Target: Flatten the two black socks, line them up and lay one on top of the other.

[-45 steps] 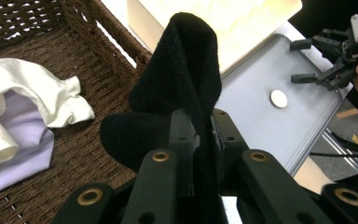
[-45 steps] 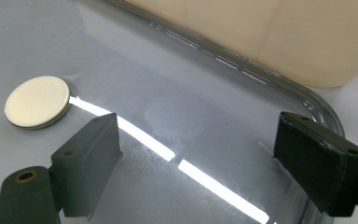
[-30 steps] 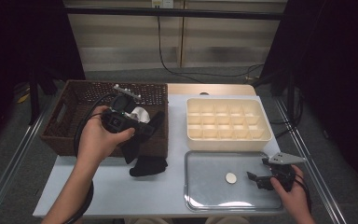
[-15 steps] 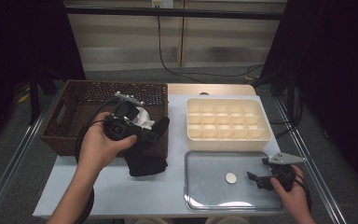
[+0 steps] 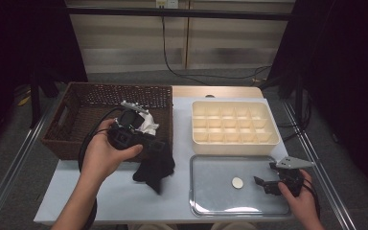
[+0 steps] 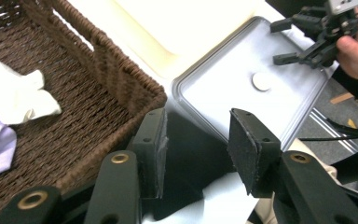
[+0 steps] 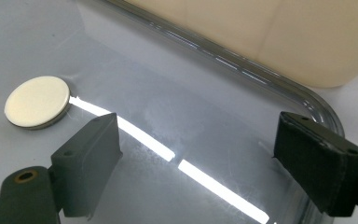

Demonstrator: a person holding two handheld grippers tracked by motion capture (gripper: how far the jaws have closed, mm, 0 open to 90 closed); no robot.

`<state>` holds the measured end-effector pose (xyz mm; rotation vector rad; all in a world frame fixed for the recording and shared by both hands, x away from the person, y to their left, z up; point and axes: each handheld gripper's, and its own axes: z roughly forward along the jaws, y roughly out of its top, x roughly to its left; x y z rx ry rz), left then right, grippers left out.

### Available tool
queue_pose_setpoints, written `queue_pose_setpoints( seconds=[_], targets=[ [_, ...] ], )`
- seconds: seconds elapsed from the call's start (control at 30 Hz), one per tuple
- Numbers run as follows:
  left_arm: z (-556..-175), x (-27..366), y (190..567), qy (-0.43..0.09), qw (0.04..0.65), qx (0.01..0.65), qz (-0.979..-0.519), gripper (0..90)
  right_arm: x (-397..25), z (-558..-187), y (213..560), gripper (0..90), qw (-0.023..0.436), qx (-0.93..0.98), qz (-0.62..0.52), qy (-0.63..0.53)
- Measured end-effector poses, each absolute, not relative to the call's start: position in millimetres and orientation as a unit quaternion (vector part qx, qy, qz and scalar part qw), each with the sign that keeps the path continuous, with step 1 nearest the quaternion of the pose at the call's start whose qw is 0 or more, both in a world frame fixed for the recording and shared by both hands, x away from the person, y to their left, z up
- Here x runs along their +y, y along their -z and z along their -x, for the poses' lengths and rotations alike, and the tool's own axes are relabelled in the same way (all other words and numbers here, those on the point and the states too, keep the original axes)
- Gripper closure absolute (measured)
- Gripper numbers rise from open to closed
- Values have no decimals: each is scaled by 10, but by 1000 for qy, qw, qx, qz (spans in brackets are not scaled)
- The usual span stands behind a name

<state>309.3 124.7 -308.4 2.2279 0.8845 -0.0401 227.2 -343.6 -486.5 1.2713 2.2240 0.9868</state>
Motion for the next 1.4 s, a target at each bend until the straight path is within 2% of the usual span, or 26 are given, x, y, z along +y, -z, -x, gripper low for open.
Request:
queue_pose_setpoints(
  seconds=[0.47, 0.93, 1.4],
  targets=[
    [-3032, 1455, 3379, -22, 353, 345, -869, 496, -3436, -2271, 4865, 140, 197, 794, -454, -353],
    [-2919, 1493, 3769, -33, 341, 340, -876, 375, -3436, -2271, 4866, 141, 197, 794, -454, -353],
    [-2887, 1462, 4148, -35, 328, 349, -877, 364, -3437, -2272, 4866, 140, 197, 794, -454, -353]
  ],
)
